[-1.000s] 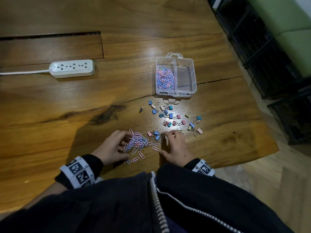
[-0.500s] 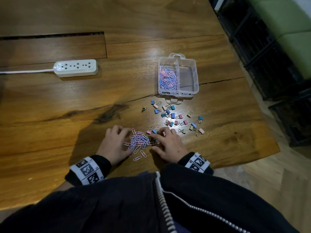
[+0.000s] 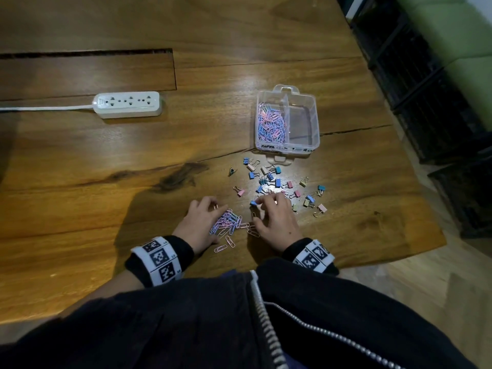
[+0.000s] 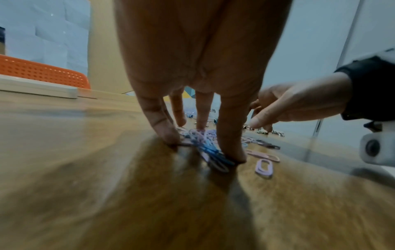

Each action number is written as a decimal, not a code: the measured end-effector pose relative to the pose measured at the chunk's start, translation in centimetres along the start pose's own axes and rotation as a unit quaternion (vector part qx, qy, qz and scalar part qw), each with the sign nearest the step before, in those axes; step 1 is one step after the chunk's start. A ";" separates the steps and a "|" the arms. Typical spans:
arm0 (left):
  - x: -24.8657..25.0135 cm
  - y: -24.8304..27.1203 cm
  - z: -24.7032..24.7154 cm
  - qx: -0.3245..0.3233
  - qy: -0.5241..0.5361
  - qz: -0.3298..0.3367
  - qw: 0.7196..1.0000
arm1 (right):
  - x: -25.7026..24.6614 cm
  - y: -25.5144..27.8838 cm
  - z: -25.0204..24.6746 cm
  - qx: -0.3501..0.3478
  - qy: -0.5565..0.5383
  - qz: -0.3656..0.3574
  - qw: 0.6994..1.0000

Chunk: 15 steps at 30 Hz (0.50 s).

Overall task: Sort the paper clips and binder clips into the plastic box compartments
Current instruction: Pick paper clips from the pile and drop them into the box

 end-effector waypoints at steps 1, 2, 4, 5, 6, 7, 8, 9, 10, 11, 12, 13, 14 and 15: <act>0.4 0.0 -0.2 0.005 -0.026 0.012 1.000 | -0.2 0.3 0.2 -0.009 0.000 -0.006 1.000; 0.8 0.0 -0.4 0.013 -0.047 0.029 0.998 | -0.6 0.6 0.8 -0.031 0.012 -0.014 0.999; 1.5 0.0 -0.4 0.024 -0.069 0.065 0.995 | -1.3 1.2 2.2 -0.085 0.056 -0.030 0.994; 1.8 0.1 -0.4 0.026 -0.072 0.079 0.994 | -1.5 1.4 2.8 -0.106 0.073 -0.035 0.991; 2.0 0.1 -0.3 0.029 -0.072 0.089 0.993 | -1.6 1.5 3.3 -0.120 0.081 -0.037 0.989; 2.0 0.1 -0.2 0.031 -0.070 0.094 0.993 | -1.7 1.5 3.7 -0.127 0.079 -0.038 0.988; 2.1 0.0 -0.2 0.033 -0.068 0.098 0.992 | -1.8 1.5 4.1 -0.133 0.073 -0.041 0.988; 2.2 0.0 -0.1 0.033 -0.069 0.100 0.992 | -2.0 1.5 4.3 -0.136 0.066 -0.046 0.987; 2.3 -0.1 0.0 0.036 -0.070 0.102 0.992 | -2.2 1.4 4.5 -0.138 0.061 -0.051 0.987; 2.3 -0.1 0.0 0.037 -0.066 0.103 0.992 | -2.4 1.4 4.6 -0.136 0.054 -0.055 0.988; 2.2 -0.2 -0.1 0.036 -0.060 0.100 0.992 | -2.4 1.2 4.5 -0.133 0.045 -0.057 0.988; 2.1 -0.3 -0.1 0.034 -0.051 0.096 0.993 | -2.6 1.1 4.4 -0.129 0.033 -0.060 0.989; 1.9 -0.4 -0.1 0.031 -0.041 0.093 0.994 | -2.7 0.8 4.2 -0.125 0.022 -0.065 0.990; 1.8 -0.5 -0.3 0.027 -0.031 0.090 0.995 | -3.0 0.6 4.1 -0.121 0.014 -0.073 0.990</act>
Point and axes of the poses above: each hand's wrist, its own y-axis away from the middle knuckle, its own z-axis out of the palm, x = y × z, the point moved 10 cm from there along -y, towards the middle knuckle, and after that the axes turned 5 degrees about -x, right-handed, at the moved point
